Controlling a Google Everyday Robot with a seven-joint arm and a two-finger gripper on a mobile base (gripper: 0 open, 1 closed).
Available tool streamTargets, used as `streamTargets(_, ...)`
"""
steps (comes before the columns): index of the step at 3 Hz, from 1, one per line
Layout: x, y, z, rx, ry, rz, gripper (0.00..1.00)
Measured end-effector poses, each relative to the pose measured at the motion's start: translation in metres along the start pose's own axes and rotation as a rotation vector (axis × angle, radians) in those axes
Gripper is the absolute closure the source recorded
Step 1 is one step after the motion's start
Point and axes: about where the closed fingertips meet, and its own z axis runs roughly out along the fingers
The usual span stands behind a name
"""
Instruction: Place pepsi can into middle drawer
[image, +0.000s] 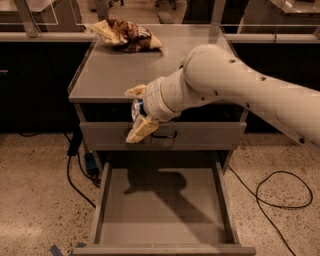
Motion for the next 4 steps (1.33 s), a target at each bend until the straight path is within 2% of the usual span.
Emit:
streamTargets(2, 0.029, 0.035, 0.021, 0.020, -0.053, 0.042, 1.00)
streamTargets(3, 0.042, 0.049, 0.041, 0.007, -0.066, 0.058, 1.00)
streamTargets(4, 0.065, 0.082, 0.069, -0.002, -0.076, 0.112, 1.00)
